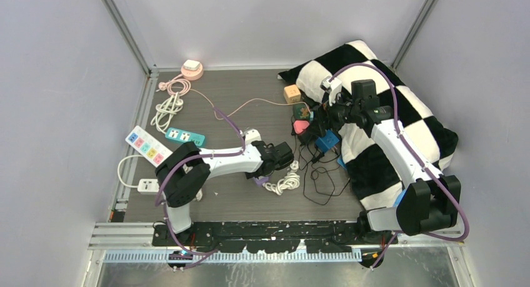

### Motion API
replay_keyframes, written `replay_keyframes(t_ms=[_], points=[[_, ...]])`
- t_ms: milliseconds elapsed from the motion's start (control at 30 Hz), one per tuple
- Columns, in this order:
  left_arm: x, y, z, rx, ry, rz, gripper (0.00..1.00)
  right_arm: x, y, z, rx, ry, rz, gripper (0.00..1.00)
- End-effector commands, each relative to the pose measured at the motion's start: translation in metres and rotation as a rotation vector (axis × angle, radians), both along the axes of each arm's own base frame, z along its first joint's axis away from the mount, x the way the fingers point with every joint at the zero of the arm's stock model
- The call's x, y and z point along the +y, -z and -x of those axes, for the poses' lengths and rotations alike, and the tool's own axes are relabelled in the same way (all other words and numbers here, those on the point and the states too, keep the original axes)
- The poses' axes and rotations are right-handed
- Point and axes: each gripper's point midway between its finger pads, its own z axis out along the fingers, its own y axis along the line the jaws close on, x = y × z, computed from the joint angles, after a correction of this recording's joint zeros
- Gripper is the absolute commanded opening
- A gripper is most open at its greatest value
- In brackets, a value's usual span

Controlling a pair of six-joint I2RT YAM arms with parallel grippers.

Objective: Pull the plug off the socket
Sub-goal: Move the socket to the center of the board.

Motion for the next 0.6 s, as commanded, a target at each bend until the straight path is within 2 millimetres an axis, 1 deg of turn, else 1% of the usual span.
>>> replay_keyframes(t_ms=[0, 67, 167, 300, 567], points=[[0.007, -0.012, -0.008, -0.062, -0.004, -0.04, 0.11, 0.005, -0.006, -0.001, -0.015, -0.023, -0.016, 1.0], [0.01, -0.021, -0.012, -0.085, 0.002, -0.055, 0.05, 0.005, -0.006, -0.001, -0.015, -0.024, -0.016, 1.0], [0.011, -0.033, -0.018, -0.113, 0.03, -0.067, 0.01, 0.005, -0.006, -0.001, -0.016, -0.023, -0.017, 1.0], [0.02, -0.048, -0.029, -0.136, 0.028, -0.083, 0.0, 0.005, -0.008, -0.001, -0.019, -0.023, -0.019, 1.0], [0.049, -0.076, -0.052, -0.181, -0.021, -0.083, 0.0, 0.006, -0.01, 0.0, -0.019, -0.026, -0.025, 1.0]])
